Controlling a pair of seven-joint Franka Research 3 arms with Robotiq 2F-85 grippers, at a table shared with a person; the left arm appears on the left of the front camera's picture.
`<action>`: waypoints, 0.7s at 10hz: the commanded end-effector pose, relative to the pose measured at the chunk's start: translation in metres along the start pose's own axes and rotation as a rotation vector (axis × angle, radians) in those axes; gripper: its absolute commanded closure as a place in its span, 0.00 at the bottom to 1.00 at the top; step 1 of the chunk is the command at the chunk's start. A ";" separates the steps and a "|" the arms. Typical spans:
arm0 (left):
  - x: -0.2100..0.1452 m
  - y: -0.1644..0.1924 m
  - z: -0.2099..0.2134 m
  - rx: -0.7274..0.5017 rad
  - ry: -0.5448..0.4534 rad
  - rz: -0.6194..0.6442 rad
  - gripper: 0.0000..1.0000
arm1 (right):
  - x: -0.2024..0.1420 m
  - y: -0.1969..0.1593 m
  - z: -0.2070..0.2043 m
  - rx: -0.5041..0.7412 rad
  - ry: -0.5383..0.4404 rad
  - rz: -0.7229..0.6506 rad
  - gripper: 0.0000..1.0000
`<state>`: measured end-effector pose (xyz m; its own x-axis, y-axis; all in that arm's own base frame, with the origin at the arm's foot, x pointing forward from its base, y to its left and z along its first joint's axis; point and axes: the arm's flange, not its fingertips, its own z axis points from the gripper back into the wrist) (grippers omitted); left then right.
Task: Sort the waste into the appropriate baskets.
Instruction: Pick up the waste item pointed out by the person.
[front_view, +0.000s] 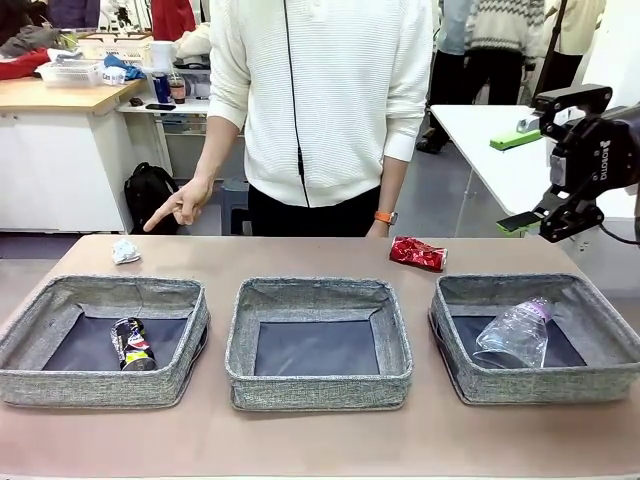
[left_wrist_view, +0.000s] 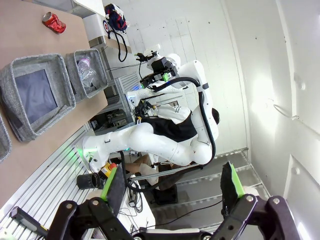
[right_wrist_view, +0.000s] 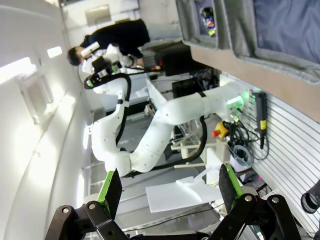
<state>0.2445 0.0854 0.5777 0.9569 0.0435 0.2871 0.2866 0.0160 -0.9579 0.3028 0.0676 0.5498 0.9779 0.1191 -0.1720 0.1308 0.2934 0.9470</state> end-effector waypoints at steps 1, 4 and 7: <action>0.000 -0.002 -0.001 -0.024 -0.003 -0.021 0.00 | -0.002 0.005 -0.001 0.016 0.003 -0.014 0.00; 0.018 -0.003 -0.007 0.306 -0.049 -0.068 0.00 | -0.002 0.005 -0.001 0.016 0.003 -0.014 0.00; 0.090 0.038 -0.034 1.234 -0.007 -0.033 0.00 | -0.002 0.005 -0.001 0.016 0.003 -0.014 0.00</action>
<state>0.3176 0.0604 0.5840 0.9174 0.0288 0.3970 0.3062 0.5862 -0.7501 0.3027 0.0679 0.5498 0.9778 0.1193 -0.1720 0.1306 0.2942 0.9468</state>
